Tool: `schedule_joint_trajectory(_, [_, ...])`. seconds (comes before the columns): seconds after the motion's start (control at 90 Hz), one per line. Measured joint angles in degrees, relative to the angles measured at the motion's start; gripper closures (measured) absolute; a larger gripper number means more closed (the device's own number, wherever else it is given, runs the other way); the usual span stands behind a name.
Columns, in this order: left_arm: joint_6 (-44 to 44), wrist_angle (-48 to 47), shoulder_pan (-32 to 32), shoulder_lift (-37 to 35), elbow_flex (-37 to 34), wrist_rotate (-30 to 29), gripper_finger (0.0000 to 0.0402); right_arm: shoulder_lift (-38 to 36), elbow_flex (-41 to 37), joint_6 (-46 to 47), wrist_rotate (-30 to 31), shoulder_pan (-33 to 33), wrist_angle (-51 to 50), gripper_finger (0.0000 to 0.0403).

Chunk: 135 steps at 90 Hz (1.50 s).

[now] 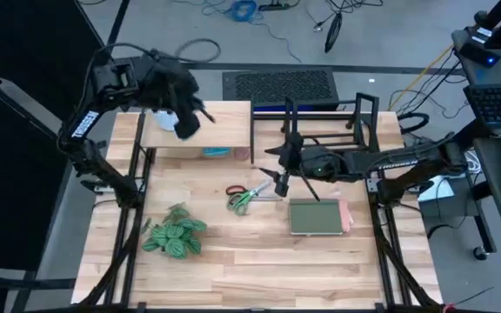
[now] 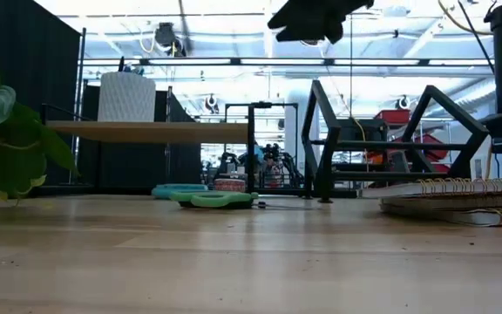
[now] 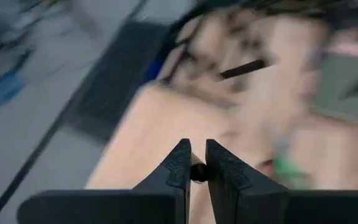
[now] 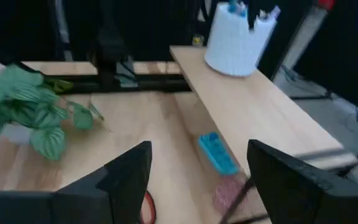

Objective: Stock shelves
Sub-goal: Remove the black pen from the white pen holder

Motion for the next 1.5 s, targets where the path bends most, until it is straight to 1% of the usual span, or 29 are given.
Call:
schedule_joint_trajectory(0.1, [0.0, 3.0, -5.1, 1.5, 0.0, 0.7, 0.0384, 1.4, 0.0, -1.1, -3.7, 0.1, 3.8, 0.0154])
schedule_joint_trajectory(0.289, [-0.1, 4.3, -13.9, 6.1, 0.0, 0.7, 0.0384, 2.0, 0.0, -1.2, -3.7, 0.0, 7.2, 0.0154])
schedule_joint_trajectory(0.444, [1.5, 9.3, -19.4, 10.2, 0.0, 0.6, 0.0384, 2.0, 0.0, -1.4, -3.9, 0.2, 8.2, 0.0154])
schedule_joint_trajectory(0.589, [3.0, 11.8, -21.9, 13.0, 0.0, 0.4, 0.0384, 2.0, 0.0, -0.2, -10.6, 0.4, 7.4, 0.0159])
schedule_joint_trajectory(0.644, [3.2, 11.9, -22.2, 13.8, 0.0, 0.1, 0.0384, 2.0, 0.0, -0.2, -11.0, 0.9, 7.2, 0.0173])
schedule_joint_trajectory(0.711, [3.1, 11.6, -22.2, 14.2, 0.0, -0.7, 0.0384, 2.0, 0.0, -0.6, -10.9, 1.4, 5.6, 0.0206])
schedule_joint_trajectory(0.789, [3.1, 11.6, -22.2, 14.3, 0.0, -1.0, 0.0384, 2.0, 0.0, -0.8, -11.0, 1.4, 4.3, 0.0264])
schedule_joint_trajectory(0.889, [2.9, 11.6, -22.2, 14.3, 0.0, -1.0, 0.0381, 2.0, 0.0, -1.1, -10.6, 1.3, 1.8, 0.0358])
schedule_joint_trajectory(0.933, [2.5, 11.2, -22.3, 14.3, -0.1, -1.0, 0.0375, 2.0, 0.0, -1.4, -10.8, 1.2, 0.9, 0.0381])
schedule_joint_trajectory(1.033, [1.8, 11.2, -22.5, 14.4, -0.1, -0.9, 0.0357, 1.9, 0.2, -0.9, -10.8, 1.3, -2.7, 0.0383])
schedule_joint_trajectory(1.122, [2.5, 9.2, -22.2, 14.2, -0.1, -0.9, 0.0334, 2.1, 0.0, -0.6, -10.6, 1.3, -10.1, 0.0384])
schedule_joint_trajectory(1.178, [2.4, 7.3, -21.9, 14.2, -0.1, -1.0, 0.0318, 2.1, 0.0, 0.1, -9.4, 1.3, -15.3, 0.0387])
schedule_joint_trajectory(1.267, [0.7, 3.6, -21.7, 14.2, -0.1, -1.2, 0.0293, 2.0, -0.3, 1.7, -7.4, 1.1, -23.4, 0.0387])
schedule_joint_trajectory(1.322, [-1.4, 2.4, -21.8, 14.0, -0.1, -2.4, 0.0282, 2.0, -1.7, 2.5, -6.5, 0.7, -26.7, 0.0387])
schedule_joint_trajectory(1.422, [-2.3, 0.9, -22.3, 13.5, -0.1, -5.2, 0.0273, 2.0, -5.6, 2.6, -6.4, -0.8, -28.2, 0.0387])
schedule_joint_trajectory(1.5, [-1.6, -0.5, -22.4, 12.9, -0.1, -5.6, 0.0273, 2.0, -9.9, 1.5, -6.6, -2.6, -27.7, 0.0387])
